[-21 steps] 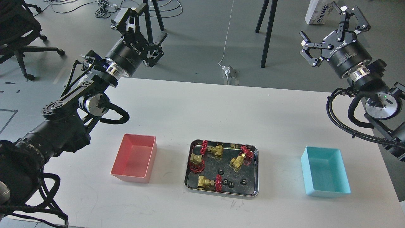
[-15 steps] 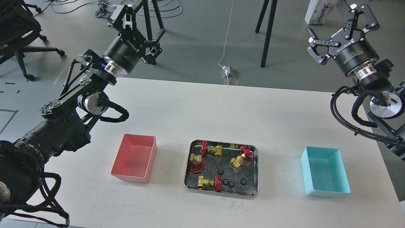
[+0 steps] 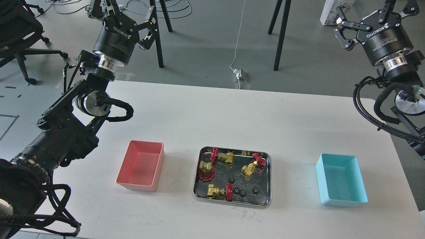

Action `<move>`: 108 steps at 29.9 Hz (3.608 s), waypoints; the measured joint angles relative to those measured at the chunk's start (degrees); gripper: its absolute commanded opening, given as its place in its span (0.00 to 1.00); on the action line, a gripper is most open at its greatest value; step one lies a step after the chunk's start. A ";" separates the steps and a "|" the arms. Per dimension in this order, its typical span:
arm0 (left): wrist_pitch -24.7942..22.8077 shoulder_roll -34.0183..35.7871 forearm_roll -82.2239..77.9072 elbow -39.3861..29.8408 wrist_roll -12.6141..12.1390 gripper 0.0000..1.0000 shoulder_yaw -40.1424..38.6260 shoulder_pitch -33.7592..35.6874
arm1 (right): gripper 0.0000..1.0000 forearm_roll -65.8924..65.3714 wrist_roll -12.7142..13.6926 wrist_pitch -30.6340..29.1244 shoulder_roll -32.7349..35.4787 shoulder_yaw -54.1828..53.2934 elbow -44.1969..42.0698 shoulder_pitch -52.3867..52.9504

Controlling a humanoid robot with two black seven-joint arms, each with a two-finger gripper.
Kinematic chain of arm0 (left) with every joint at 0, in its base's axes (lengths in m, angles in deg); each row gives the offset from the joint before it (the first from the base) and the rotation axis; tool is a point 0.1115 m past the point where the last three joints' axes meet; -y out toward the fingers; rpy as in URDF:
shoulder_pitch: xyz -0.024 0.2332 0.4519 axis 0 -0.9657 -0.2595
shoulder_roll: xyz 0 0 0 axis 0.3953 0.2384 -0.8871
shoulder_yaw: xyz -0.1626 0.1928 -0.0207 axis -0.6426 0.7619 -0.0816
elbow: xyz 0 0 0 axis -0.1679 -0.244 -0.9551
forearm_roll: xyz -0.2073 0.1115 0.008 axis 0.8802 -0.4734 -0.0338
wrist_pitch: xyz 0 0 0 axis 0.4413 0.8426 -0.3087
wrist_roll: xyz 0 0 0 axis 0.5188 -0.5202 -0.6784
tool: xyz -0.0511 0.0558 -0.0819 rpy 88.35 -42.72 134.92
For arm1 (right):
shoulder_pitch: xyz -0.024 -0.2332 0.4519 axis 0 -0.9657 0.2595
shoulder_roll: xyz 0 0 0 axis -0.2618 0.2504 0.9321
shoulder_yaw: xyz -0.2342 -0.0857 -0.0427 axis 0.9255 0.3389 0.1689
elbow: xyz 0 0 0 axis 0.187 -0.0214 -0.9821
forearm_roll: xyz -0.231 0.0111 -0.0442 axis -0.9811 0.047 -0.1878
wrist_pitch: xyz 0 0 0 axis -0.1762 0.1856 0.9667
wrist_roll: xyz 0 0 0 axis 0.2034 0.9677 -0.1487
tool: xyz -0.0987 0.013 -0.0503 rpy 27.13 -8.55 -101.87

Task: Place valve in pink box and gear in blue box
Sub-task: 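Move the left gripper over the tray toward a red-handled brass valve, then lower the left gripper and grasp the red-handled brass valve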

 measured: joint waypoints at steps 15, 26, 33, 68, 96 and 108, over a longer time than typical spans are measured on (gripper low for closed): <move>0.58 25.38 -29.90 -30.32 -0.01 0.99 50.77 29.56 | 0.99 -0.35 0.93 15.00 2.50 5.69 -1.23 17.05; 34.78 9.90 -59.56 -27.53 0.00 0.98 92.37 45.27 | 0.99 -0.05 5.44 15.09 1.37 8.57 -3.67 17.59; 38.74 3.35 -61.49 -22.30 0.00 0.98 96.21 40.44 | 0.99 0.05 6.16 15.46 1.61 8.59 -3.78 16.80; 43.58 -5.65 -61.75 -3.88 0.00 0.76 95.43 24.55 | 0.99 0.35 8.19 18.42 1.84 8.58 -3.09 14.72; 46.55 -7.07 -63.44 -1.55 0.00 0.44 95.84 22.40 | 0.99 0.35 8.19 18.49 1.75 8.60 -3.06 13.97; 48.03 -7.07 -63.54 -1.55 0.00 0.32 96.10 22.56 | 0.99 0.35 8.19 18.66 1.74 8.59 -3.04 13.40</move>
